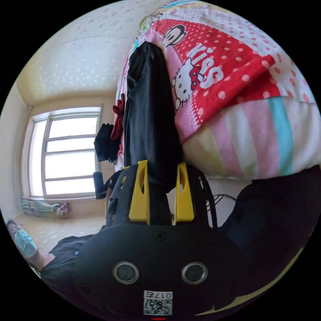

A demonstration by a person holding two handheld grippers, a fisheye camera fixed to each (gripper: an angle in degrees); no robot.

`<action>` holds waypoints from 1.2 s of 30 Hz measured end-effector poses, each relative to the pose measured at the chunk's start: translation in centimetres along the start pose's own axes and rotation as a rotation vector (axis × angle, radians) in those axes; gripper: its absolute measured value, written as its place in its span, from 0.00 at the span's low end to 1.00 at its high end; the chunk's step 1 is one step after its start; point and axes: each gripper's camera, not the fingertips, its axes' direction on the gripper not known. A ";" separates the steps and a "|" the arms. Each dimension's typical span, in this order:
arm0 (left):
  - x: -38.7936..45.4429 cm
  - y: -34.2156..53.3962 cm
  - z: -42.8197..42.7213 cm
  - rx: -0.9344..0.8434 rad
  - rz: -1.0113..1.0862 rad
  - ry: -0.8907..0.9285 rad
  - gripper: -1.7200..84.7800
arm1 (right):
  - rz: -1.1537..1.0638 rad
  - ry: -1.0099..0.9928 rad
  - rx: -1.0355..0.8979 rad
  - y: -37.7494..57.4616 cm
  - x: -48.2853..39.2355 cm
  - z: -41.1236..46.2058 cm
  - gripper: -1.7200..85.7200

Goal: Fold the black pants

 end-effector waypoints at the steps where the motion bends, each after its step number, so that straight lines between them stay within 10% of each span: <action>1: 0.8 0.0 -0.3 -0.003 0.033 -0.033 0.11 | -0.047 0.000 0.019 0.3 -1.0 -0.3 0.10; 13: 3.8 9.8 -10.1 -0.138 0.456 0.335 0.07 | -0.663 0.545 -0.278 15.7 -19.1 -2.5 0.04; 20: 7.9 0.8 -19.6 0.076 0.595 0.425 0.08 | -0.976 0.638 -0.061 10.5 -28.9 -8.2 0.08; 26: 7.4 -18.1 -18.5 0.190 0.425 0.345 0.13 | -0.635 0.305 0.077 -8.8 -22.3 -11.5 0.13; 36: -1.3 -14.5 -7.9 0.169 0.207 0.018 0.21 | -0.265 0.325 0.185 -1.8 -1.8 -6.2 0.22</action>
